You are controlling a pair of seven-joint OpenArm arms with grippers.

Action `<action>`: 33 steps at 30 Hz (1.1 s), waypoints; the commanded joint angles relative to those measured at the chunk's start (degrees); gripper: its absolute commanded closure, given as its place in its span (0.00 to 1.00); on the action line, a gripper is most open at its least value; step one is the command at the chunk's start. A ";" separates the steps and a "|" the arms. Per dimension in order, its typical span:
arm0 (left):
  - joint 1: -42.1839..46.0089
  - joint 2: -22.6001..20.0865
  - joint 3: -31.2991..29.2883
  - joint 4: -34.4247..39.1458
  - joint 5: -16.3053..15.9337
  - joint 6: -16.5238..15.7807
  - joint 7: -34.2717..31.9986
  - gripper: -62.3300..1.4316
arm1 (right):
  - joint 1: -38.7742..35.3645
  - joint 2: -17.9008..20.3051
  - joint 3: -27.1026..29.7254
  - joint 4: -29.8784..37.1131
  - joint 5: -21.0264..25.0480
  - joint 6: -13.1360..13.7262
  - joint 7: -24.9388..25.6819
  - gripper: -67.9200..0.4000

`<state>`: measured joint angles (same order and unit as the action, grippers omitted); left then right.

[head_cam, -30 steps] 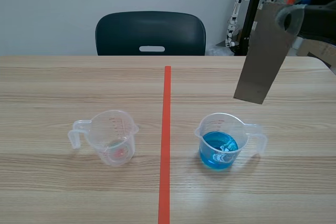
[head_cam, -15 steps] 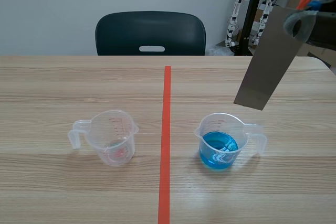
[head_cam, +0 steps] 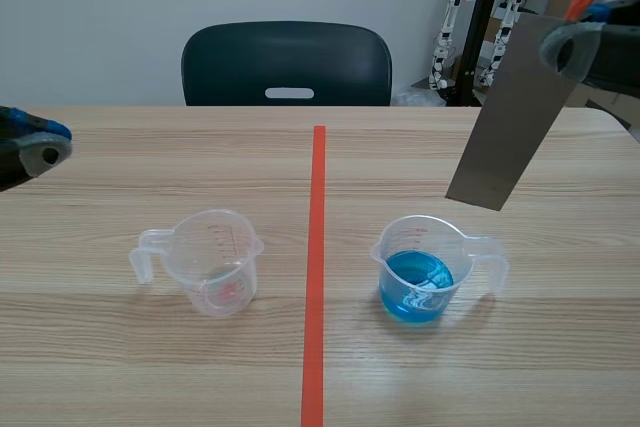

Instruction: Do the redox reaction experiment. move the plate over the blue solution

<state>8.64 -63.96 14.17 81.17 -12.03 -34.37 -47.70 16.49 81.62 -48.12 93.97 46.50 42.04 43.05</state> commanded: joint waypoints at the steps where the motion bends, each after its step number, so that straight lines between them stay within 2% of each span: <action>1: -3.19 0.24 2.29 -0.02 -0.94 0.11 -0.68 0.89 | 1.42 0.92 0.55 0.31 1.03 0.68 1.01 0.98; 7: -13.33 3.78 12.74 -0.04 -1.07 0.11 3.23 0.89 | 1.44 0.92 0.55 0.31 1.03 0.68 0.98 0.98; 12: -19.43 7.80 18.05 -0.11 -1.07 0.11 7.34 0.89 | 1.44 0.92 0.55 0.31 1.03 0.68 0.96 0.98; 22: -33.70 19.21 28.72 -3.56 -0.85 0.11 20.37 0.89 | 1.44 0.92 0.55 -1.66 1.05 0.68 1.33 0.98; 28: -40.19 26.21 34.58 -9.31 -0.13 -0.15 22.32 0.89 | 1.44 0.92 0.55 -2.16 1.05 0.68 1.95 0.98; 33: -44.26 31.50 39.23 -14.25 1.31 -2.97 22.29 0.89 | 1.44 0.92 0.55 -2.16 1.05 0.68 2.14 0.98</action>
<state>-34.96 -33.10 53.32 66.28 -9.85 -37.01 -24.60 16.49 81.60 -48.12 91.29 46.50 42.04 43.94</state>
